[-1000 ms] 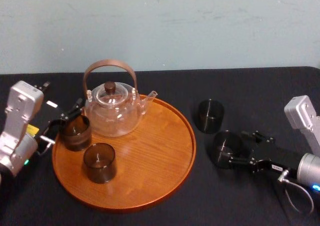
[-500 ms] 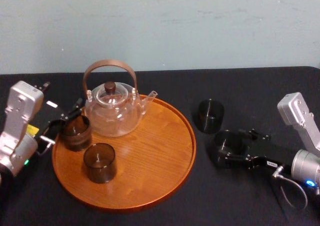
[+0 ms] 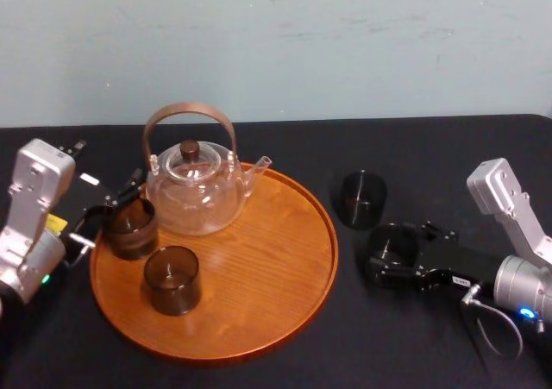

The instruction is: Pick up the glass from the table and place it on the tray.

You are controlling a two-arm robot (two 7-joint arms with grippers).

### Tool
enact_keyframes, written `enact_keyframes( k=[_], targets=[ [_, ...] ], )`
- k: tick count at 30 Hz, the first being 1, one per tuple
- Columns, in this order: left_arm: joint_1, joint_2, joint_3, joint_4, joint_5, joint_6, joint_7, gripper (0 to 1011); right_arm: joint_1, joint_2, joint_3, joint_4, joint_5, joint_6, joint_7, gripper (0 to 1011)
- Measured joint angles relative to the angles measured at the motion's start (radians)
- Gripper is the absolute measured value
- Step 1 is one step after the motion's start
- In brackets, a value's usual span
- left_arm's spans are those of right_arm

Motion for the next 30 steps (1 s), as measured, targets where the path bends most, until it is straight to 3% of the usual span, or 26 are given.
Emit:
enact_keyframes(
  k=[19, 26, 30],
  targets=[
    [0.000, 0.000, 0.000, 0.000, 0.000, 0.000, 0.000, 1001, 0.000, -0.002, -0.005, 0.000, -0.013, 0.010, -0.018, 1003],
    [0.000, 0.000, 0.000, 0.000, 0.000, 0.000, 0.000, 1001, -0.001, -0.002, -0.004, 0.000, -0.011, 0.010, -0.016, 901],
    [0.000, 0.000, 0.000, 0.000, 0.000, 0.000, 0.000, 1001, -0.001, -0.001, -0.004, -0.001, -0.010, 0.010, -0.016, 900]
  ],
)
